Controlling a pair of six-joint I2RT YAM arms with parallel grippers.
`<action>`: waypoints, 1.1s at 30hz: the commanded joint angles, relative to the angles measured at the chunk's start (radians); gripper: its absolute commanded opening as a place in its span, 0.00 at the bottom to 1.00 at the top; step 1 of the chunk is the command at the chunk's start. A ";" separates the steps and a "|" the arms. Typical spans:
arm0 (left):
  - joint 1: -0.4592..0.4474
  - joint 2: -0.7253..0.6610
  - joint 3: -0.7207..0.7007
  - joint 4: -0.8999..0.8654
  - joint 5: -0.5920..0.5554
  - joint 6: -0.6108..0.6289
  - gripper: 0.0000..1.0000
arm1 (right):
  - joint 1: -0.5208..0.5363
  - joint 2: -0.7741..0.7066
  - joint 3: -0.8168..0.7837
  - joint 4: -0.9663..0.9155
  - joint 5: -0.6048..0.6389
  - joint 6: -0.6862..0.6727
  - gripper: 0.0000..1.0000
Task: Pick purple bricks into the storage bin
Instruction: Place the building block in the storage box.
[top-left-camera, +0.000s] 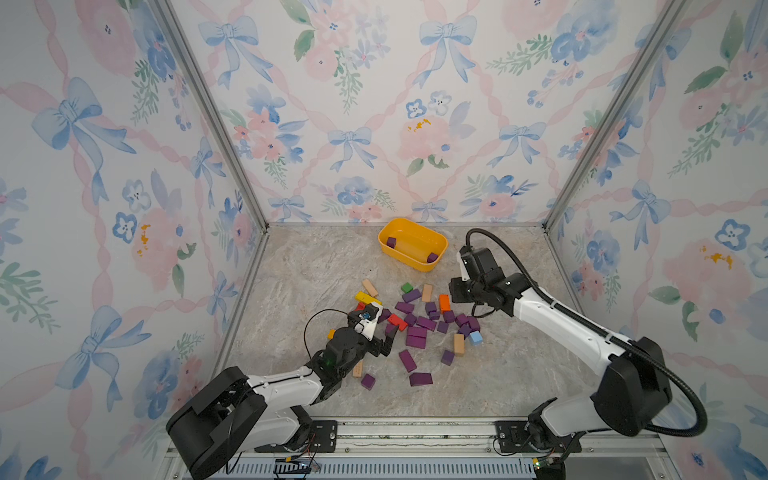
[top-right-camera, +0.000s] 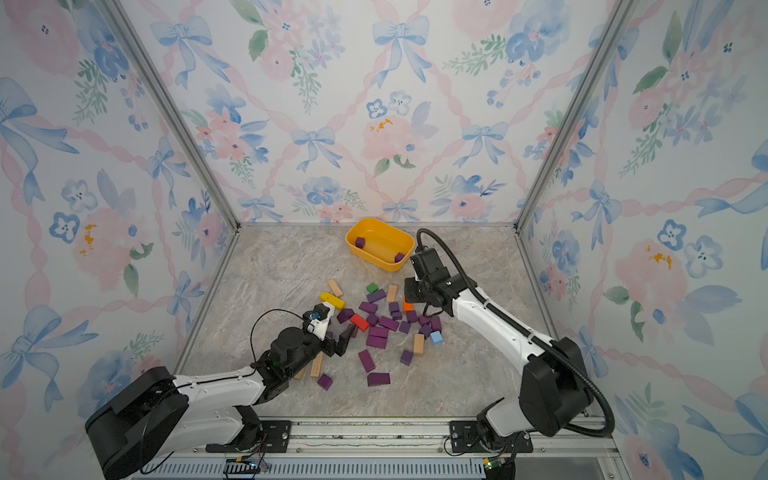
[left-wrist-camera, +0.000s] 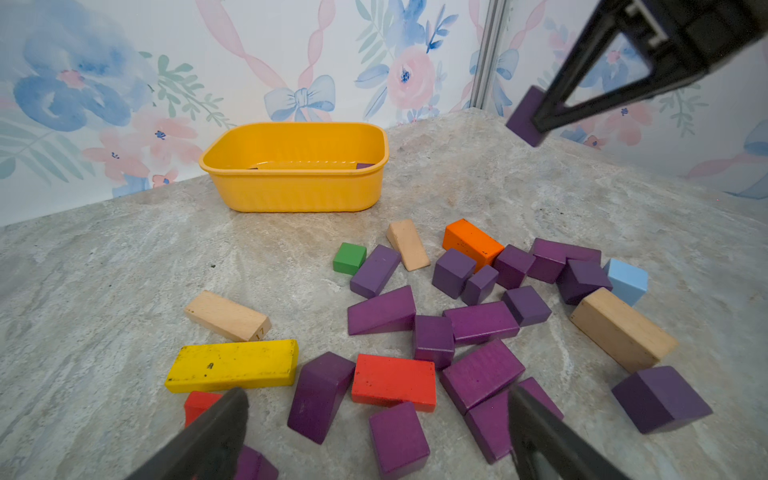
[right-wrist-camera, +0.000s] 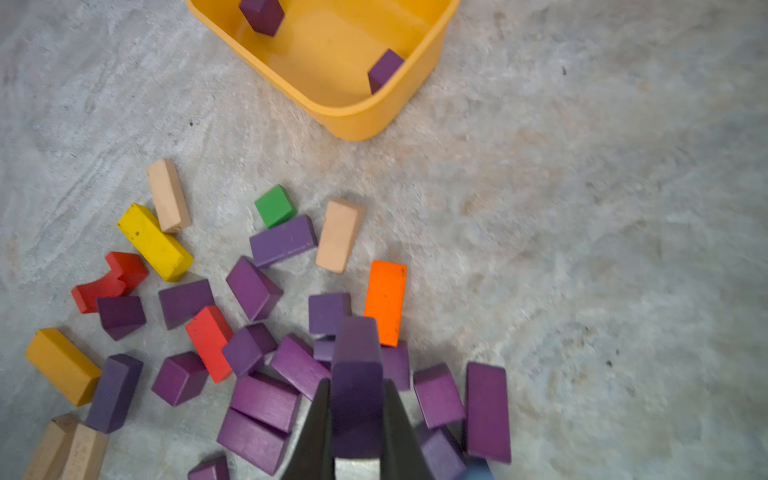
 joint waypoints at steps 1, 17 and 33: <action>-0.003 -0.005 0.015 -0.006 -0.023 -0.013 0.98 | -0.035 0.139 0.115 0.021 -0.075 -0.016 0.11; 0.001 -0.086 -0.002 -0.049 -0.092 -0.002 0.98 | -0.114 0.522 0.504 0.062 -0.153 0.066 0.15; 0.028 -0.009 0.048 -0.110 -0.136 -0.060 0.98 | -0.112 0.271 0.274 0.162 -0.029 -0.089 0.81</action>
